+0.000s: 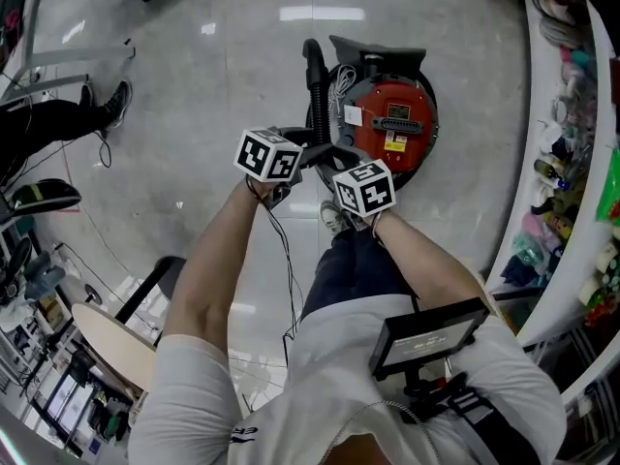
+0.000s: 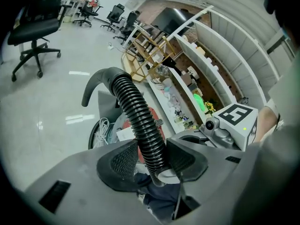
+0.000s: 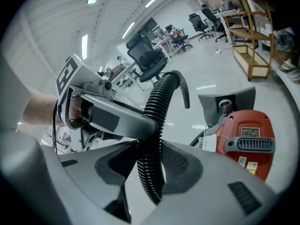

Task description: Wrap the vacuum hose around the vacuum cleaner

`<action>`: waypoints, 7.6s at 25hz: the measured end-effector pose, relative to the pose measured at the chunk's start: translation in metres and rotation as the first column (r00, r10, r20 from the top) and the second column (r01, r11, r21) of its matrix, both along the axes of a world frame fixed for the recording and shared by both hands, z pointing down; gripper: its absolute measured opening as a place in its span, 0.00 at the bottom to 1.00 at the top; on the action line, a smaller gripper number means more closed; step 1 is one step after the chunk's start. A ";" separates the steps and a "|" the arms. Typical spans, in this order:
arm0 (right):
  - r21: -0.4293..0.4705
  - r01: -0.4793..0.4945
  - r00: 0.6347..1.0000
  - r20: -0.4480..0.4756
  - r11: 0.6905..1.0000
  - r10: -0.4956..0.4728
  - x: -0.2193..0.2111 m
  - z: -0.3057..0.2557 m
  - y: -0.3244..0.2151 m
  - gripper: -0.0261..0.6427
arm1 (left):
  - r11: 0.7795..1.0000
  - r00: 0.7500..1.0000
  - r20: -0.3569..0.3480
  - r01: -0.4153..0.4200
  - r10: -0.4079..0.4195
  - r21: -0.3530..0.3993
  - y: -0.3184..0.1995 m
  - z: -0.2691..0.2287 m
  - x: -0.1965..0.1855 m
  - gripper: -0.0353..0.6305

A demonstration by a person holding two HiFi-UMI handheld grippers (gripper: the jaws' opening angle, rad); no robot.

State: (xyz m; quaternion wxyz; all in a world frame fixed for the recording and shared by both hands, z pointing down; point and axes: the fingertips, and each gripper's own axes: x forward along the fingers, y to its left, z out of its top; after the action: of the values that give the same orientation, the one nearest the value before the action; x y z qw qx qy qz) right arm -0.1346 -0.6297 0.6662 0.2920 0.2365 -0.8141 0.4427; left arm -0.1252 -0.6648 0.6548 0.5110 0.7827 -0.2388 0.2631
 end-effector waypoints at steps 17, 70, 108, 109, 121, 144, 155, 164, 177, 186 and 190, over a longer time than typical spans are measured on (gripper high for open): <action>0.035 -0.307 0.950 0.069 0.951 0.304 0.055 -0.012 -0.082 0.28 | 0.972 0.981 0.026 -0.194 0.193 0.131 -0.078 -0.014 0.065 0.32; -0.136 -0.460 0.871 0.121 0.877 0.476 0.107 0.069 -0.098 0.28 | 0.950 0.971 0.019 -0.230 0.239 -0.210 -0.088 0.127 0.073 0.32; -0.104 -0.513 0.846 0.104 0.852 0.523 0.157 0.071 -0.109 0.28 | 0.917 0.880 0.269 -0.347 0.391 -0.196 -0.087 0.162 0.039 0.35; -0.103 -0.510 0.848 0.104 0.854 0.519 0.157 0.071 -0.109 0.28 | 0.911 0.867 0.287 -0.366 0.408 -0.192 -0.088 0.166 0.037 0.36; -0.102 -0.488 0.860 0.116 0.867 0.498 0.161 0.069 -0.111 0.28 | 0.896 0.851 0.288 -0.395 0.440 -0.201 -0.093 0.167 0.030 0.38; 0.059 -0.238 0.969 0.080 0.969 0.233 0.156 0.063 -0.150 0.28 | 0.908 0.829 0.371 -0.397 0.418 -0.135 -0.096 0.187 0.026 0.40; 0.369 0.798 0.602 -0.515 0.476 -0.611 0.099 0.100 -0.194 0.28 | 0.929 0.861 0.353 -0.362 0.366 -0.081 -0.096 0.187 0.032 0.40; 0.165 0.918 -0.087 -0.803 -0.361 -0.589 0.046 0.162 -0.195 0.35 | 0.943 0.902 0.291 -0.333 0.319 0.000 -0.103 0.187 0.039 0.40; -0.076 0.847 -0.258 -0.924 -0.526 -0.281 0.023 0.202 -0.191 0.33 | 0.940 0.920 0.281 -0.318 0.274 0.123 -0.103 0.171 0.030 0.40; -0.302 0.901 -0.349 -0.931 -0.310 -0.108 0.071 0.141 -0.229 0.32 | 0.840 0.894 0.296 -0.427 0.336 0.334 -0.125 0.118 0.060 0.40; -0.398 0.889 -0.420 -0.905 -0.226 -0.060 0.102 0.117 -0.237 0.31 | 0.770 0.867 0.295 -0.494 0.402 0.404 -0.124 0.097 0.085 0.40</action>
State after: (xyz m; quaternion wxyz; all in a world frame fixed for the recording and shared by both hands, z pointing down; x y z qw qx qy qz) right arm -0.0323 -0.8664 0.7835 0.7203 -0.1169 -0.4771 -0.4898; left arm -0.0399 -0.7889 0.7523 0.2040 0.8873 -0.1483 0.3861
